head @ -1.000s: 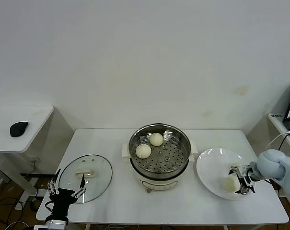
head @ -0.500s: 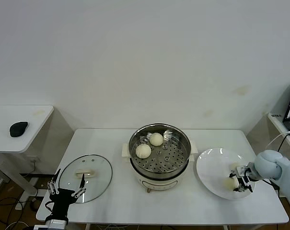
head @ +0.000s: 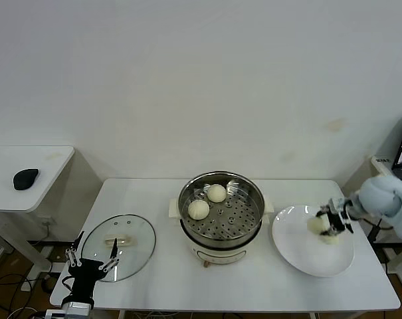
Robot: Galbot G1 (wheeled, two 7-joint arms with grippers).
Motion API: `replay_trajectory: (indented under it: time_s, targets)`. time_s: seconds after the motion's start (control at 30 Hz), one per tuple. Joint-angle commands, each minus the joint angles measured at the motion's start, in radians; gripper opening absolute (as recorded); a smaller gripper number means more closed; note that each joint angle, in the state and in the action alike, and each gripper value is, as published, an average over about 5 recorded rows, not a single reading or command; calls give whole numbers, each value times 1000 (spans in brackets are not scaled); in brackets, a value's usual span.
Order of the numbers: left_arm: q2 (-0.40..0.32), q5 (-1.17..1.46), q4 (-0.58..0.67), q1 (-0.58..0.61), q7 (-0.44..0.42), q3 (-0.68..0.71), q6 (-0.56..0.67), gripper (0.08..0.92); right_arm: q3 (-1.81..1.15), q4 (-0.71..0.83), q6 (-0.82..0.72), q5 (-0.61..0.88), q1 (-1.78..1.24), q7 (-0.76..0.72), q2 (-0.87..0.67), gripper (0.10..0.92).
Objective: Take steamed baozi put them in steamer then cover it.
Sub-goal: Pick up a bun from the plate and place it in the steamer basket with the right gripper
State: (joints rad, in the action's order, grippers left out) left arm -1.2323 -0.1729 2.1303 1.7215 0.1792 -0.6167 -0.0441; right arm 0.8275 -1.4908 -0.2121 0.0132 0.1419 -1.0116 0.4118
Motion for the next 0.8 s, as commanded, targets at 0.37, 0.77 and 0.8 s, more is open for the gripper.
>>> replay_trajectory:
  time_s: [0.37,0.77,0.8]
  targets:
    - [-3,7,-11,-14,0,-3,-1,823,464,-123,68,283,602,62,317,585]
    - [-19,11,-5,-5,0,-24,-1,823,593,-137,396,108,520,98,458,590]
    - [-20,12,-4,-4,1,-26,-1,823,597,-130,423,78,515,99,464,591]
